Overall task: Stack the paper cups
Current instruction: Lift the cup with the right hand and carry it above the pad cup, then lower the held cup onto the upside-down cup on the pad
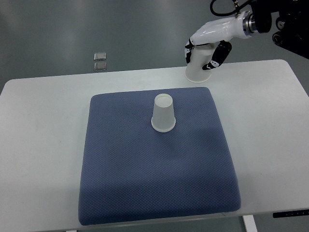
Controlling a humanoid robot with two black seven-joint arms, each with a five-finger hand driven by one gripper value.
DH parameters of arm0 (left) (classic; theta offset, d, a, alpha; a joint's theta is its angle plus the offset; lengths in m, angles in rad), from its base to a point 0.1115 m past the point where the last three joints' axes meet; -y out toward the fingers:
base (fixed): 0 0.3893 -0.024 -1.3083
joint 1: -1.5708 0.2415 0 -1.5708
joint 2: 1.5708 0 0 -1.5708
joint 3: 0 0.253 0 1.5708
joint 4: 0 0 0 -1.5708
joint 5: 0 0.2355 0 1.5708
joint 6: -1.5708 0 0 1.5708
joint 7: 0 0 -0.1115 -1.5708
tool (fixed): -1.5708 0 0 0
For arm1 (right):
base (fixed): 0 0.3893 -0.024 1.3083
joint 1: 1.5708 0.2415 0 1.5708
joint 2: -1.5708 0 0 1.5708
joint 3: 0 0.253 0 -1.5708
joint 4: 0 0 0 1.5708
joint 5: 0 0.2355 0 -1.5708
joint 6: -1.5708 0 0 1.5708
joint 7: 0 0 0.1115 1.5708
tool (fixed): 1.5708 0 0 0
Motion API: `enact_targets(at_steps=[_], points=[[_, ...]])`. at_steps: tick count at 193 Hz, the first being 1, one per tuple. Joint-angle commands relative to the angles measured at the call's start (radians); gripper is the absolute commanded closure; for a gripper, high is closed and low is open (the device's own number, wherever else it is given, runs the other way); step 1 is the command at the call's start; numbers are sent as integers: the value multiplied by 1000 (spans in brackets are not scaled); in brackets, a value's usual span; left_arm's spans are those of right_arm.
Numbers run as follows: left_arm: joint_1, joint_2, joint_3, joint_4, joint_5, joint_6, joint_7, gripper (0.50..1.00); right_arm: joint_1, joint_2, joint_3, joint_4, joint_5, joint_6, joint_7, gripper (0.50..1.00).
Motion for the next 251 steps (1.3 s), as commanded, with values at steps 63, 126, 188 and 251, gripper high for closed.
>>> enact_targets(at_steps=[63,126,188,251], points=[[0,0,0,0,0,0,0,500,42,133,8,30,46,101,2,826],[0,0,0,0,0,0,0,500,13,181,8,29,46,104,-1,820],[0,0,2,0,0,0,0,500,-13,184,6,13,45,98,-1,818],[0,0,0,0,0,0,0,500,-16,184,6,-19,48,97,-1,816]])
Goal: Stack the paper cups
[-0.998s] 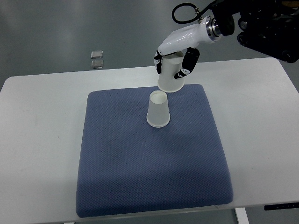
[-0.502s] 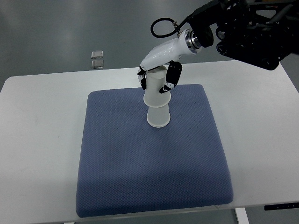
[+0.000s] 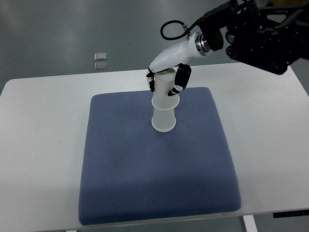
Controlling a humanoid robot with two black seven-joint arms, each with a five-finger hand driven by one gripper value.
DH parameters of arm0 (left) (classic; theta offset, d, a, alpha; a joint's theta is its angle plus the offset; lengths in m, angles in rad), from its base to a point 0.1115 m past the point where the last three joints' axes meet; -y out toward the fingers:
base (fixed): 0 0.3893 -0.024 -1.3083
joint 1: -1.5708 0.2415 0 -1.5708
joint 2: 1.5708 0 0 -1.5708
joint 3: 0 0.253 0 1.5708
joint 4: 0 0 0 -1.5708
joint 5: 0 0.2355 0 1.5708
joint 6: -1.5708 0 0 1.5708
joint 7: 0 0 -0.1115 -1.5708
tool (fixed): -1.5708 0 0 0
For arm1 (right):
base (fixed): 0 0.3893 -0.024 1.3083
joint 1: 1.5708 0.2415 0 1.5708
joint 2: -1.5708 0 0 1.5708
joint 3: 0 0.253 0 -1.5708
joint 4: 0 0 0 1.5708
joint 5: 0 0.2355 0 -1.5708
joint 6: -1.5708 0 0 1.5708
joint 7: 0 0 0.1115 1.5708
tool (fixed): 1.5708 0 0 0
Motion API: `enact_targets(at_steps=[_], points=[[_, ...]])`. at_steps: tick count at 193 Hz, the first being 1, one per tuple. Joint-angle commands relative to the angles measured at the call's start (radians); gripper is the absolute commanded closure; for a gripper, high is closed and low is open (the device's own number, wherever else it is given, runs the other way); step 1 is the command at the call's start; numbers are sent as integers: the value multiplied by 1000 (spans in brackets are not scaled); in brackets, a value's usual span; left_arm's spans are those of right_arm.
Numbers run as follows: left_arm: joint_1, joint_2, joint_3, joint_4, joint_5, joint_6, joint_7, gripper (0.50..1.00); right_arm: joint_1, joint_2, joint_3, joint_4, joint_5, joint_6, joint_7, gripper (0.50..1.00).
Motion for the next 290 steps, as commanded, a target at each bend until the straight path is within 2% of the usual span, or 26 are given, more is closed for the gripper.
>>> enact_targets(at_steps=[1,58,106,124,135,148,233,268,290], points=[[0,0,0,0,0,0,0,500,-3,3,-1,-6,1,-1,0,816],[0,0,0,0,0,0,0,500,-46,9,1,-14,-5,-7,0,814],[0,0,0,0,0,0,0,500,-57,20,2,-48,1,-38,-3,781],[0,0,0,0,0,0,0,500,-64,23,7,-49,2,-51,-9,703],[0,0,0,0,0,0,0,500,-69,35,7,-49,4,-62,-9,634],[0,0,0,0,0,0,0,500,-72,38,7,-48,5,-62,-9,619],[0,0,0,0,-1,0,0,500,-106,27,28,-49,5,-64,-7,607],[0,0,0,0,0,0,0,500,-149,7,163,-97,7,-45,-9,605],[0,0,0,0,0,0,0,500,-233,-32,295,-147,15,-45,-9,601]])
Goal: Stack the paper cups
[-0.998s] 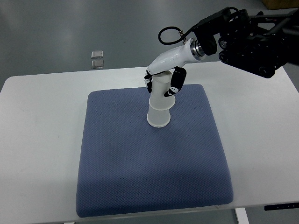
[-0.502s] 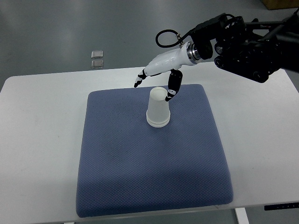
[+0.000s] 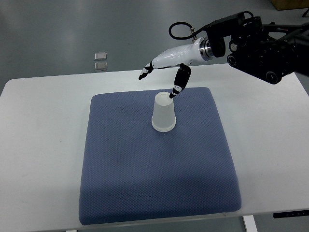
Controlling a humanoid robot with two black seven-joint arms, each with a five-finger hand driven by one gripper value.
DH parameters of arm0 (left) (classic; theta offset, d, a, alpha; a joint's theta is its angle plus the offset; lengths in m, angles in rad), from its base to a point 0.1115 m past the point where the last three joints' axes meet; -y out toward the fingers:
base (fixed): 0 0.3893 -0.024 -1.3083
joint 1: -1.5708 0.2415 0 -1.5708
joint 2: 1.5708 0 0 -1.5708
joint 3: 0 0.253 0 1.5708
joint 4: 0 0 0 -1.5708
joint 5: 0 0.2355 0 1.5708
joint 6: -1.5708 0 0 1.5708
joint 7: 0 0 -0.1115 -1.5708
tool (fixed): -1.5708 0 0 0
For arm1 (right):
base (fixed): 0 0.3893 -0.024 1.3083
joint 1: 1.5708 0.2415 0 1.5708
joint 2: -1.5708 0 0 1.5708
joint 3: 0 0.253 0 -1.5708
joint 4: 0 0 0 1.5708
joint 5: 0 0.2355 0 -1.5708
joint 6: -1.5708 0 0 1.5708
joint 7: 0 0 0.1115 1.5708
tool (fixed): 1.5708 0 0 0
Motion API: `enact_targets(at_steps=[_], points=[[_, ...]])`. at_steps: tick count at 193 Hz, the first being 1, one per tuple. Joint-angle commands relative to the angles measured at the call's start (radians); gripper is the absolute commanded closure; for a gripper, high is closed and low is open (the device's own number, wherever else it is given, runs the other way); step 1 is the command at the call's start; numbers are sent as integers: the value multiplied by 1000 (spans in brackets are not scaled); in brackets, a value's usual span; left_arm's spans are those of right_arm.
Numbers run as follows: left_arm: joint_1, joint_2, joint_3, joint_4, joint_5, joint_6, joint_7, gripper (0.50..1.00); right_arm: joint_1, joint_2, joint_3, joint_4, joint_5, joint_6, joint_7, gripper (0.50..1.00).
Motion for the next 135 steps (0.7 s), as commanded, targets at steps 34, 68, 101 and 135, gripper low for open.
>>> enact_targets(at_steps=[34,68,101,135], points=[[0,0,0,0,-1,0,0,500,-172,-30,265,-110,179,5,-2,595],[0,0,0,0,-1,0,0,500,-232,-18,274,-206,507,-5,-2,595],[0,0,0,0,-1,0,0,500,-302,-5,275,-280,879,-15,-4,593],[5,0,0,0,0,0,0,500,-368,10,275,-308,1202,-52,-4,593]])
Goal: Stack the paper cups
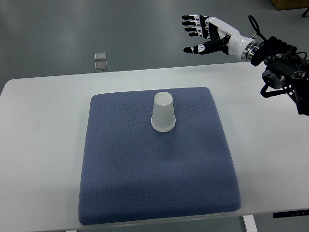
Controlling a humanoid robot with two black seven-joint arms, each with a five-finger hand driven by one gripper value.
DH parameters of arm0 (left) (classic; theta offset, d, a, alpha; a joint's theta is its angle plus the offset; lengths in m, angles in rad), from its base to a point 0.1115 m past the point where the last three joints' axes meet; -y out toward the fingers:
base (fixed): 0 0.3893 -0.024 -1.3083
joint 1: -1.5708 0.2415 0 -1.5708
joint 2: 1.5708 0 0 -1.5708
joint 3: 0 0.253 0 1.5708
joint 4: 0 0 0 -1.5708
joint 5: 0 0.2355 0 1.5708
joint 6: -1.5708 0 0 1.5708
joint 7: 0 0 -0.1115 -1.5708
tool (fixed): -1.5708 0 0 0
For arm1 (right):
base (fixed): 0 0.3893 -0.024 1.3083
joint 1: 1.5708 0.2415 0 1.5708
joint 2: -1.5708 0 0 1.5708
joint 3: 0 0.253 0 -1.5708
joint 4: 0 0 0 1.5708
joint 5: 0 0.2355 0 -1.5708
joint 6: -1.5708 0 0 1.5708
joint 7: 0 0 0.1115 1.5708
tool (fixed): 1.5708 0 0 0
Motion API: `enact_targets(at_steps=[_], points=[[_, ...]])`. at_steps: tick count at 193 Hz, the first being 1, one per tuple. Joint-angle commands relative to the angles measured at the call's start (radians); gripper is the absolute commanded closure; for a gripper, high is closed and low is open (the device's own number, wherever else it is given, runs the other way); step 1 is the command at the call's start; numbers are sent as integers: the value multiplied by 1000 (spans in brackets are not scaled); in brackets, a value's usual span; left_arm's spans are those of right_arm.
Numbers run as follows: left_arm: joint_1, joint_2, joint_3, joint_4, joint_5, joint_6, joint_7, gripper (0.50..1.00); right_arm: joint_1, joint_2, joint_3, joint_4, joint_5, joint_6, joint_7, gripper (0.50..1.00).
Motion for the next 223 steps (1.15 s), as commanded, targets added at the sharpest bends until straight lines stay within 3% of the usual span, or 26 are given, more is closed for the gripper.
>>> enact_targets(at_steps=[1,28,82,120,223], points=[[4,0,0,0,-1,0,0,500,-38,10,0,-10,187,-33,0,593],[4,0,1,-3,0,0,0,500,-90,13,0,-10,396,-73,-1,593],[4,0,0,0,0,0,0,500,-170,62,41,-8,618,-82,-23,589],[4,0,0,0,0,0,0,500,-207,116,129,-7,612,-85,-18,587],[4,0,0,0,0,0,0,500,-210,111,132,-7,603,-88,-11,587]])
